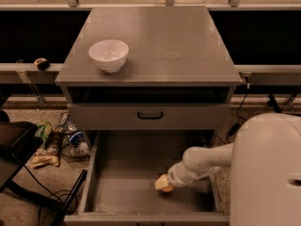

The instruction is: Place orange into middle drawer

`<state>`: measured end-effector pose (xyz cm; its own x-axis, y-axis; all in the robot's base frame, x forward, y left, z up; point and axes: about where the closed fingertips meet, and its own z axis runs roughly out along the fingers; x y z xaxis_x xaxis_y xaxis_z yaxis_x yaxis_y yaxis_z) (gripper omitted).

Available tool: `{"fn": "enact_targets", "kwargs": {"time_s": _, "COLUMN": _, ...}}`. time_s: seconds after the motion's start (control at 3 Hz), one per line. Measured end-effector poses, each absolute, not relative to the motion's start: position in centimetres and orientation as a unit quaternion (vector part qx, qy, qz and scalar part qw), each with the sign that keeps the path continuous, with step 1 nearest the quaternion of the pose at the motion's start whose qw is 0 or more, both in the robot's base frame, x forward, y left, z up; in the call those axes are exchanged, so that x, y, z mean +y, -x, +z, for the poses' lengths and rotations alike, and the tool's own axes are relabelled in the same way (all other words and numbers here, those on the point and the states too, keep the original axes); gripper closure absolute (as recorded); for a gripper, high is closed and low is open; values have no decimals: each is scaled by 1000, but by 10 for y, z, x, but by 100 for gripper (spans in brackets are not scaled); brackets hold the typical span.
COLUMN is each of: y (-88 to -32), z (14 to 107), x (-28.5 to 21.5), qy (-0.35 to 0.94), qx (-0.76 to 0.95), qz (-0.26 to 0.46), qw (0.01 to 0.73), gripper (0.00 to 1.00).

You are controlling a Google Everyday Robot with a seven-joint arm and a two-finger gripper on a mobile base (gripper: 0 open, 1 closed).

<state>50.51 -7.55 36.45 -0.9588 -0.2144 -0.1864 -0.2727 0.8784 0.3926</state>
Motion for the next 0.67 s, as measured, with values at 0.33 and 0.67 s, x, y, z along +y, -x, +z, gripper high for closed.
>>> {"fn": "enact_targets", "kwargs": {"time_s": 0.33, "y": -505, "z": 365, "x": -75, "qy": 126, "qx": 967, "qz": 212, "qw": 69, "gripper": 11}}
{"fn": "enact_targets", "kwargs": {"time_s": 0.67, "y": -505, "z": 364, "x": -75, "qy": 126, "qx": 967, "qz": 212, "qw": 69, "gripper": 0}}
